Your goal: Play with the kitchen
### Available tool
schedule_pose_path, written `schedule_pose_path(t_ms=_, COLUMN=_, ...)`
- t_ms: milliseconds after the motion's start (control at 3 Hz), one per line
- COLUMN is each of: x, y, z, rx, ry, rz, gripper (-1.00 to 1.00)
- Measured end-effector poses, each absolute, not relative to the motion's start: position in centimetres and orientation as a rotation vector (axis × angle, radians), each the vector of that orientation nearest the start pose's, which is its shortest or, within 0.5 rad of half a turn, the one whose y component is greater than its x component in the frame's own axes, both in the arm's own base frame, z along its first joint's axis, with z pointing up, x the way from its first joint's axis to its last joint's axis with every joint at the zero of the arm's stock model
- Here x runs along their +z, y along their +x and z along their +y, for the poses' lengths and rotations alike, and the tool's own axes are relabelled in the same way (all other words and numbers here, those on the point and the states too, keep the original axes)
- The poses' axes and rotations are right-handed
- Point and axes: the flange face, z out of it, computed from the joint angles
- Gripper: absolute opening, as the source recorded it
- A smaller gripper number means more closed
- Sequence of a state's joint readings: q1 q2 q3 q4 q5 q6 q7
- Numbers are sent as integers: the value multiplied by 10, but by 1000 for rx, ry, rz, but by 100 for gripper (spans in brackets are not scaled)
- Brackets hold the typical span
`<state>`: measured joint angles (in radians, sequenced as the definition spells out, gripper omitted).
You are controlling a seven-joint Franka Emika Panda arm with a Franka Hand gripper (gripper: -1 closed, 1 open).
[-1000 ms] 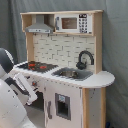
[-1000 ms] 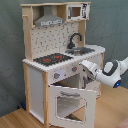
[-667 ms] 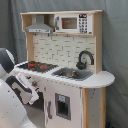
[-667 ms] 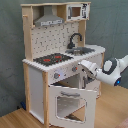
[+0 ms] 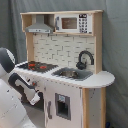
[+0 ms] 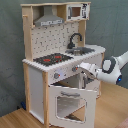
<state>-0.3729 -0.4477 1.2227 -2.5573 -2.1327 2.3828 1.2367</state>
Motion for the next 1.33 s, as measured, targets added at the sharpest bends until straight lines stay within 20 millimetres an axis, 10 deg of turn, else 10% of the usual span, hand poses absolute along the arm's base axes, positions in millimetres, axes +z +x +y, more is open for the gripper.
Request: schedule_pose_path(t_ms=1333, x=348, y=343, z=328, rx=1100, ry=1006, rz=1529, gripper=100)
